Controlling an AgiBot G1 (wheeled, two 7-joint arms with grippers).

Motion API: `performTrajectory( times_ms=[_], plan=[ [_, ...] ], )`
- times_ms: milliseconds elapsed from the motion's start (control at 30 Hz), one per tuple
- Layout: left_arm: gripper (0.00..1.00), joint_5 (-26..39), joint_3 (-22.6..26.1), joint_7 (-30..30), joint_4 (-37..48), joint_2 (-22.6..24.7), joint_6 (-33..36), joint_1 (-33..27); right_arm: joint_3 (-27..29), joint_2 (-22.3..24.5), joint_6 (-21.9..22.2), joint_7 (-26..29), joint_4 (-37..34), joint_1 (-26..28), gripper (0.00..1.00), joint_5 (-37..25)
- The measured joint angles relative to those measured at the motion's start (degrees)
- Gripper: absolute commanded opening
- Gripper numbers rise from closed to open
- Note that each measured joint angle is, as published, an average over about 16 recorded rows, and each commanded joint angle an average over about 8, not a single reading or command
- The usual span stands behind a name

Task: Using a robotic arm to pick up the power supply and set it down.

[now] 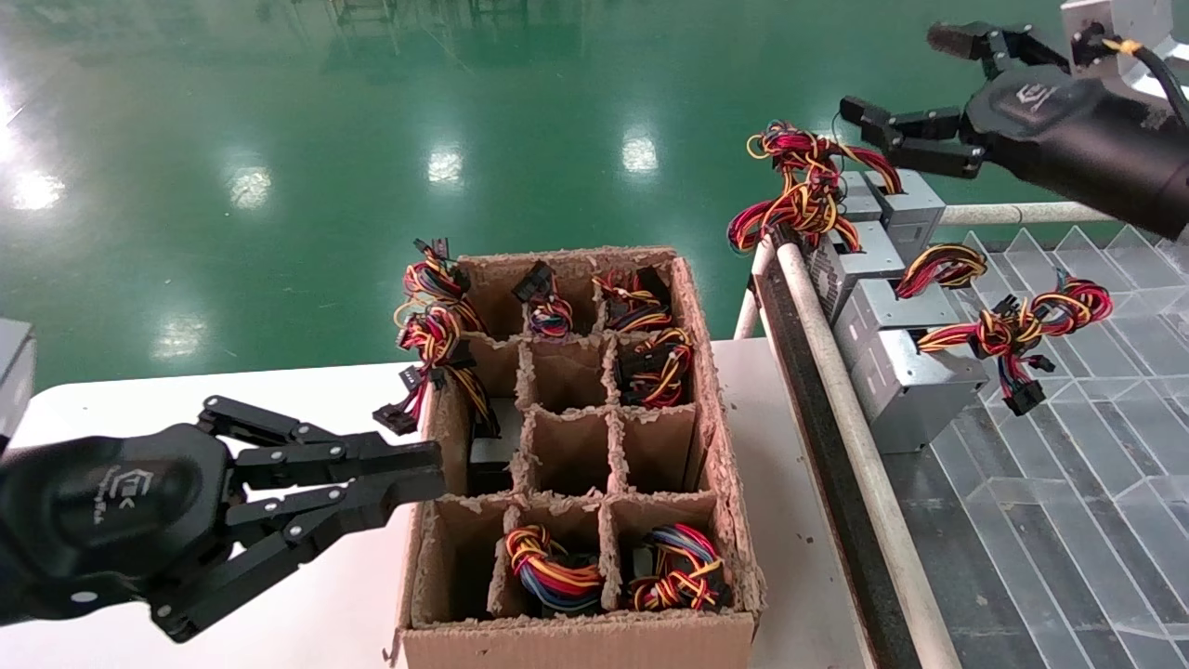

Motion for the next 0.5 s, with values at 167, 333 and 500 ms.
performTrajectory(
  times_ms=[167,333,500],
  plan=[
    [1.00,0.0,0.0,0.0,0.0,0.0,0.0,0.0,-0.1,1.8,-2.6,3.4,6.1,-4.0,1.00,2.8],
    [1.00,0.0,0.0,0.0,0.0,0.0,0.0,0.0,-0.2,3.6,-5.2,6.9,12.3,-8.0,1.00,5.6],
    [1.00,0.0,0.0,0.0,0.0,0.0,0.0,0.0,-0.3,5.4,-7.8,10.3,18.4,-12.0,1.00,8.4]
  ],
)
